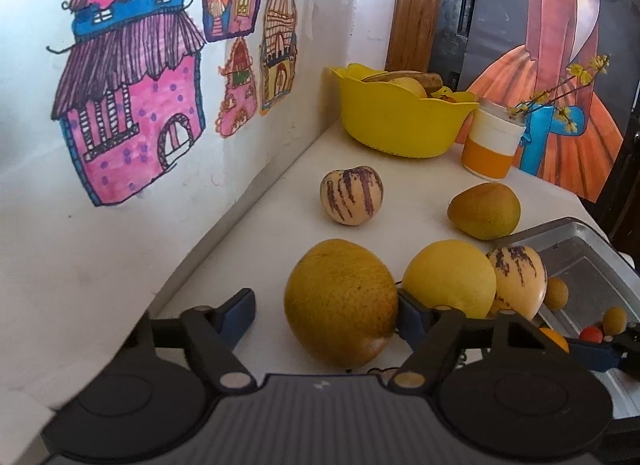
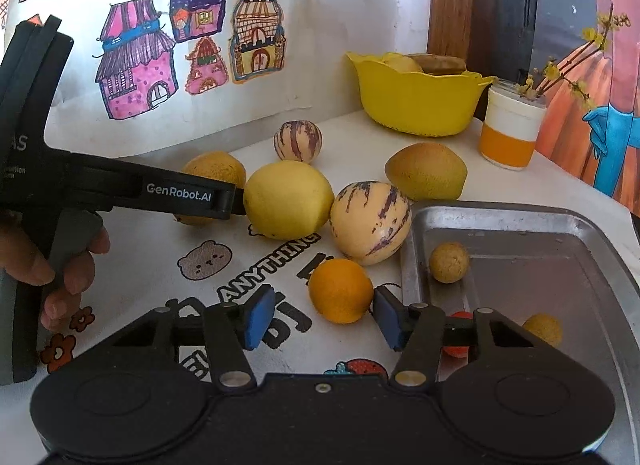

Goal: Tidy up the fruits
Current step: 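Grasp a large brown pear with the left tool while the right tool grasps a mandarin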

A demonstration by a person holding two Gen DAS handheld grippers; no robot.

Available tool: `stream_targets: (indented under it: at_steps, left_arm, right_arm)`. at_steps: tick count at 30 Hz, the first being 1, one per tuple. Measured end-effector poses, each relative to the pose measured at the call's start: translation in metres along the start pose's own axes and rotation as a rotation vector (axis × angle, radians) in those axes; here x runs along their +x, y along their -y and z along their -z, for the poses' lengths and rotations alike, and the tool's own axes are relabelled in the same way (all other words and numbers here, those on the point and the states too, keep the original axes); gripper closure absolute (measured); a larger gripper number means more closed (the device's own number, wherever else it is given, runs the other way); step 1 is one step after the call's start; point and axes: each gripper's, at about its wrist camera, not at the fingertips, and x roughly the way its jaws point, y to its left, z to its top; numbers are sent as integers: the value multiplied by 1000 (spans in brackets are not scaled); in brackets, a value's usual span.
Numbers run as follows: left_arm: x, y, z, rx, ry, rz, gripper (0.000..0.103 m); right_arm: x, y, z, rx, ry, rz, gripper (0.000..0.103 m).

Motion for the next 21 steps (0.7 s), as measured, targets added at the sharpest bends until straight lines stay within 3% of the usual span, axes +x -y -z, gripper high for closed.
stream_targets:
  at_steps: [4,13,17,21]
  left_arm:
    - [1,1,0,-15,6,31,42]
    - [-11,3,8,-24,4,27,42]
    - [-25,7,18,-9,-3,42,43]
    - [-38,13,27,0,-14,71,43]
  right_arm:
    - [1,3,0,18,-1,-6,51]
    - [1,6,1,40,10,-7,59]
    - [0,7,1,50,12,-7,66]
    - [-5,7,3,59,9,-22,66]
